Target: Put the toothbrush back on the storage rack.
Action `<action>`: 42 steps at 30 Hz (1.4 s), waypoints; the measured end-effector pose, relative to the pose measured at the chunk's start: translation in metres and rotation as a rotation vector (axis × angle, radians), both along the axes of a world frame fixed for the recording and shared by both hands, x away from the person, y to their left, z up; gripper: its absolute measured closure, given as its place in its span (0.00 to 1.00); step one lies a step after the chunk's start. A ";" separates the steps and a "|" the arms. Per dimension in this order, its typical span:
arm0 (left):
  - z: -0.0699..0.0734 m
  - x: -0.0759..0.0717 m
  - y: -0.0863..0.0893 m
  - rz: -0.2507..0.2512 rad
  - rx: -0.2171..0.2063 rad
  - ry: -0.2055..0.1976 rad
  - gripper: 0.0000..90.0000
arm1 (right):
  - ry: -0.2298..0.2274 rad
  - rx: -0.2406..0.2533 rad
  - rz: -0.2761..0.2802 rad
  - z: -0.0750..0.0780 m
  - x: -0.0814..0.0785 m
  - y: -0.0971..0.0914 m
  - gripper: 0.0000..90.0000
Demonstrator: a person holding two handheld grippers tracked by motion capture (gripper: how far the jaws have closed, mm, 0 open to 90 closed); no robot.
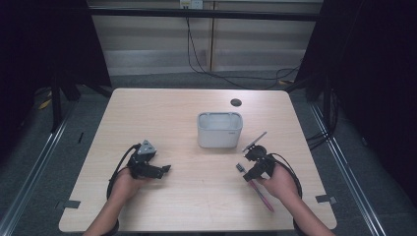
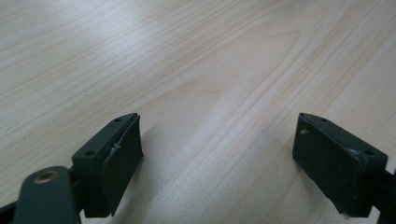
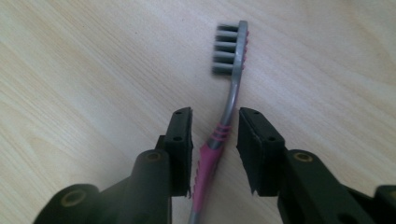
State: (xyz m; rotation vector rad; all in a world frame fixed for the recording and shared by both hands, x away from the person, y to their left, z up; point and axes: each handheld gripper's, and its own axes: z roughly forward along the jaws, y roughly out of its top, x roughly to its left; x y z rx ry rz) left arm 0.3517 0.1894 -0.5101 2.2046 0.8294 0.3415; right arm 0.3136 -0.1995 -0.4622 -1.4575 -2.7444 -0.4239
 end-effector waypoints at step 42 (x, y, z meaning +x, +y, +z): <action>0.000 0.000 0.000 -0.004 0.000 -0.001 0.17 | -0.214 0.234 -0.038 0.039 -0.003 -0.015 0.93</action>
